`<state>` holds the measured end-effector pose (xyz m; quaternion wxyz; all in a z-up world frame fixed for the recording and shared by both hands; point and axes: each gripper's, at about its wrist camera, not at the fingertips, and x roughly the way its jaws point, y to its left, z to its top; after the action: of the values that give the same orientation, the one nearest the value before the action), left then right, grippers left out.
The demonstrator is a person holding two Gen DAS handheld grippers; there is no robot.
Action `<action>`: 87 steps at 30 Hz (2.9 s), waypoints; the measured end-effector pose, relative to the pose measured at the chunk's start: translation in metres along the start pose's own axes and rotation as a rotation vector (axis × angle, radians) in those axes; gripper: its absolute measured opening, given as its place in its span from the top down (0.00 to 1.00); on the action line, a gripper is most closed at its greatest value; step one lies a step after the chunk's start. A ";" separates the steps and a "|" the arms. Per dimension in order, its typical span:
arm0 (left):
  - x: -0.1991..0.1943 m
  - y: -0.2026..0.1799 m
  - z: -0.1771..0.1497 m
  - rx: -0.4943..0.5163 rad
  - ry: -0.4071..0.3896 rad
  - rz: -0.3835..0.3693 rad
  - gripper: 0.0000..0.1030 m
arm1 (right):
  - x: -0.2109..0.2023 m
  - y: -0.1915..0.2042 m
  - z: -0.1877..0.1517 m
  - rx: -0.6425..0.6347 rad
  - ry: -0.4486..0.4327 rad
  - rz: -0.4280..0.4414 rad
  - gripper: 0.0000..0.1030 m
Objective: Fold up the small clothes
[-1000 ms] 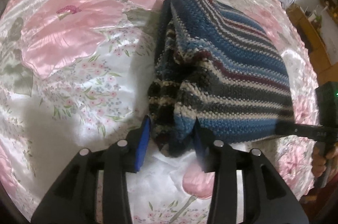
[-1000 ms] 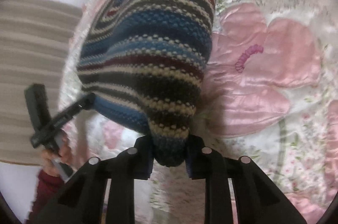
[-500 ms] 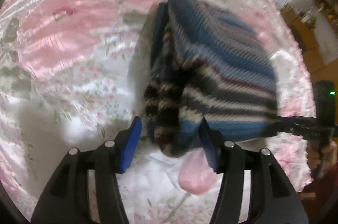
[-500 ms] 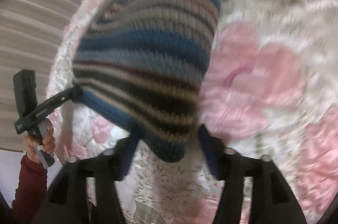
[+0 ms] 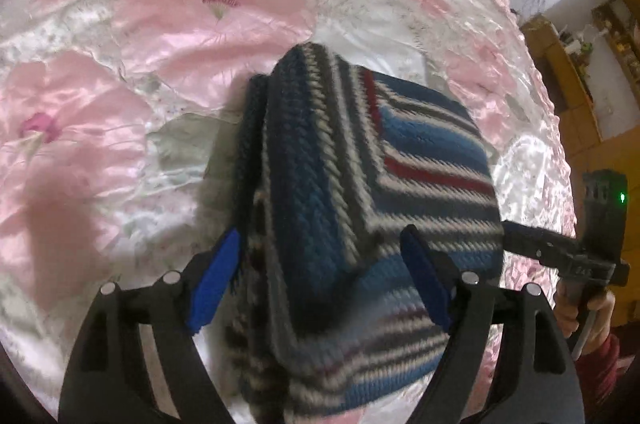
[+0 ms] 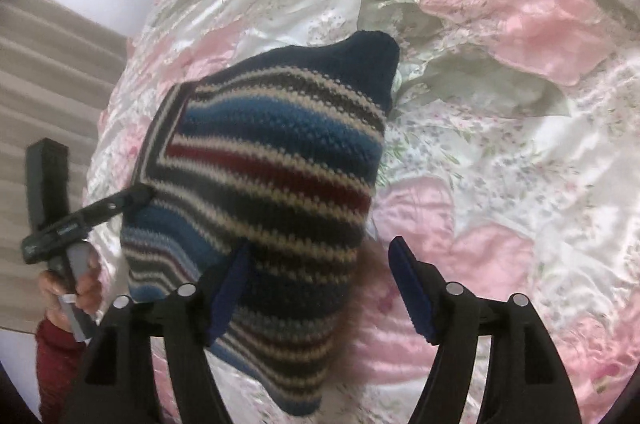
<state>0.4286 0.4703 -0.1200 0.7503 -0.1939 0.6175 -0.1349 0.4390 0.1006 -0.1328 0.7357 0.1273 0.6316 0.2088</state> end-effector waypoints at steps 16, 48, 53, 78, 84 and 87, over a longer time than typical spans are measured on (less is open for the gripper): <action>0.051 -0.005 0.015 0.047 0.073 -0.103 0.23 | 0.051 -0.009 0.016 0.071 0.047 0.182 0.17; 0.061 -0.210 -0.107 0.176 0.052 -0.262 0.69 | -0.105 -0.113 -0.076 0.021 -0.047 0.118 0.48; 0.099 -0.210 -0.122 0.168 0.053 -0.204 0.69 | -0.081 -0.159 -0.090 0.082 -0.036 0.118 0.45; 0.049 -0.185 -0.225 0.132 -0.062 -0.070 0.40 | -0.107 -0.166 -0.203 0.177 -0.017 0.136 0.19; 0.068 -0.179 -0.238 0.128 -0.039 -0.010 0.46 | -0.090 -0.178 -0.228 0.261 0.007 0.212 0.63; 0.061 -0.188 -0.237 0.150 -0.019 -0.022 0.60 | -0.104 -0.174 -0.231 0.263 -0.021 0.291 0.75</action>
<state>0.2160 0.2467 -0.1255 0.7669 -0.1450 0.5965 -0.1873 0.2255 -0.1189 -0.1593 0.6813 0.3143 0.6208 0.2273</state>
